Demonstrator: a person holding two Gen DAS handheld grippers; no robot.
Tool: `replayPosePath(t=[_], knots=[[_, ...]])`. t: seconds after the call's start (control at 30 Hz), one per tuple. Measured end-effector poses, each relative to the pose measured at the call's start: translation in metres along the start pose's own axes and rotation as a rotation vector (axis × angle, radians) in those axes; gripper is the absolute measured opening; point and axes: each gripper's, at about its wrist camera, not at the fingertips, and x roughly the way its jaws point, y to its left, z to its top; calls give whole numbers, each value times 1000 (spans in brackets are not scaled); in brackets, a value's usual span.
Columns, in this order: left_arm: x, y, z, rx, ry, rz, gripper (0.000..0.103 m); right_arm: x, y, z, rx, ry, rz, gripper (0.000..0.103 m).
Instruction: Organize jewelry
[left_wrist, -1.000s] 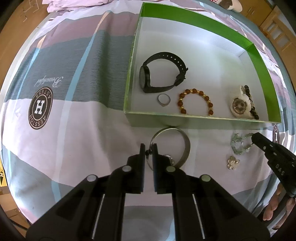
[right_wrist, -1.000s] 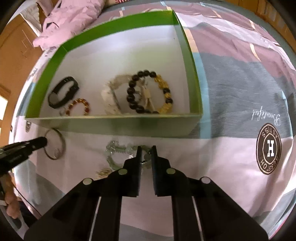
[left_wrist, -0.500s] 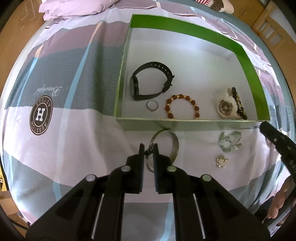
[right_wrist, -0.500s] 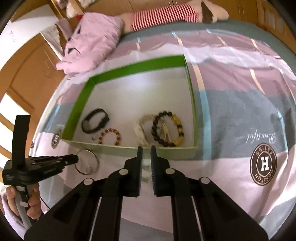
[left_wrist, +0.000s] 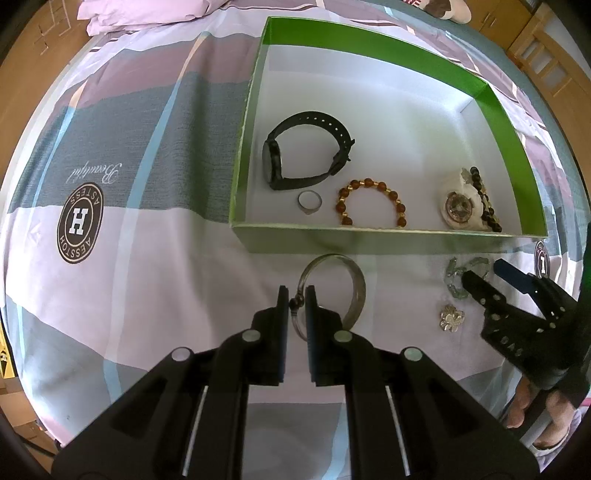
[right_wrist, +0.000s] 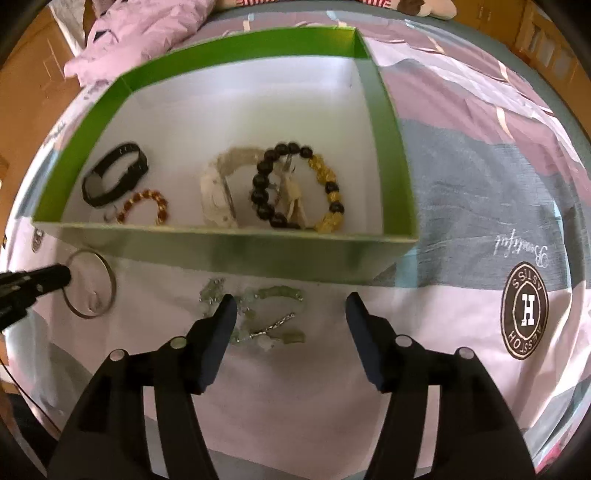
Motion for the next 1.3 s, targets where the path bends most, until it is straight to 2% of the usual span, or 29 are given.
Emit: replayPosePath(t=[0.03,0.1,0.17,0.23,0.27,0.37,0.57,0.73,0.83,0.97,1.03,1.1,1.3], knots=[[1,-1,0,1,-1,-1,9,2,2,-1,-11,4,-9,62],[-1,-1,0,3,-5,-2,9,4,8,-4,-44,-1,-42,51],[-1,-2,-2,7,-10,0,9,2,12,-6,-63,-7,-34,23],[-3,-3,-3,7,-13,-2,9,0,11,-7,-55,0,-4,11],[-4,-3,-4,7,-14,-3,8,-1,10,-7,-44,6,29,10],[-10,-3,-4,4,-25,-15,8,-5,7,-6,-18,5,86,7],[-36,-12,-5,34,-78,-43,9,-37,5,1,-3,-63,124,7],[-29,-17,-5,54,-71,1,9,-67,3,5,-16,-146,137,7],[-9,-12,-6,38,-12,16,15,-67,2,5,-12,-139,146,7],[1,-15,-10,34,25,-40,15,-59,5,3,-9,-110,142,7],[0,-23,-12,60,18,-63,24,-54,8,3,-5,-101,145,7],[-1,-33,-14,95,6,-55,31,-52,9,2,-7,-96,149,7],[17,-45,-15,127,36,-26,30,-49,11,1,-13,-94,151,7]])
